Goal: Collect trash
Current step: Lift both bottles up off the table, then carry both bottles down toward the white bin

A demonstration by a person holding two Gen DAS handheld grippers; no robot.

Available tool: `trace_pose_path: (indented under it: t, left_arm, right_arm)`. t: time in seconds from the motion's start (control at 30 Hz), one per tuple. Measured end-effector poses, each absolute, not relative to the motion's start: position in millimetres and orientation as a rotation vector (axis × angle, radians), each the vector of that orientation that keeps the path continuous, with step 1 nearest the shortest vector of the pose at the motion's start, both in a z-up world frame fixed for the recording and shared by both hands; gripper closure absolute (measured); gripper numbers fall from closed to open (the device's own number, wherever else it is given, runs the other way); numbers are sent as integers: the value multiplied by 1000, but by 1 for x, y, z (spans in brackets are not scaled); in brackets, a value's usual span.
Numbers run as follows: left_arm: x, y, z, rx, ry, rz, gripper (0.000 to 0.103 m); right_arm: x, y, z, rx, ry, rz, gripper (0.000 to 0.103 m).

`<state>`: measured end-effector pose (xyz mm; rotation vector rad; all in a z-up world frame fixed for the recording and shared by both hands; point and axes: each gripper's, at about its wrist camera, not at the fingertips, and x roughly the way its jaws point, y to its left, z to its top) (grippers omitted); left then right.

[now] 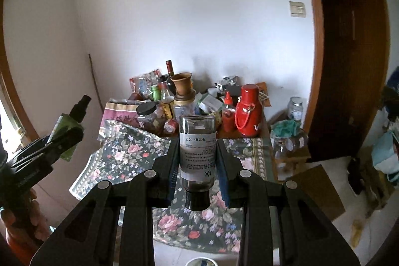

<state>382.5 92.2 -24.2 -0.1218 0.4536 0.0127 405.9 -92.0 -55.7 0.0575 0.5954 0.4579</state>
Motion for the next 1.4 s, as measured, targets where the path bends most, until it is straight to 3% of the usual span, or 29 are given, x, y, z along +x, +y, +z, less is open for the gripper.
trace_pose_path:
  t: [0.53,0.93,1.13,1.4]
  left_arm:
    - [233,140,-49,-89,514,-75,62]
    - [220,133,-85,-124,645,-91,62]
    - [236,107,-135,-127,784,-76,62]
    - [260,77,-251,-182,1002,-62,62]
  right_arm:
    - [264,-50,-74,87,656,370,77]
    - [248,-62,-101,69,771,370,77]
    - [267,-80,-148,74,865,388,77]
    - [287,-105,-247,48,1049,385,77]
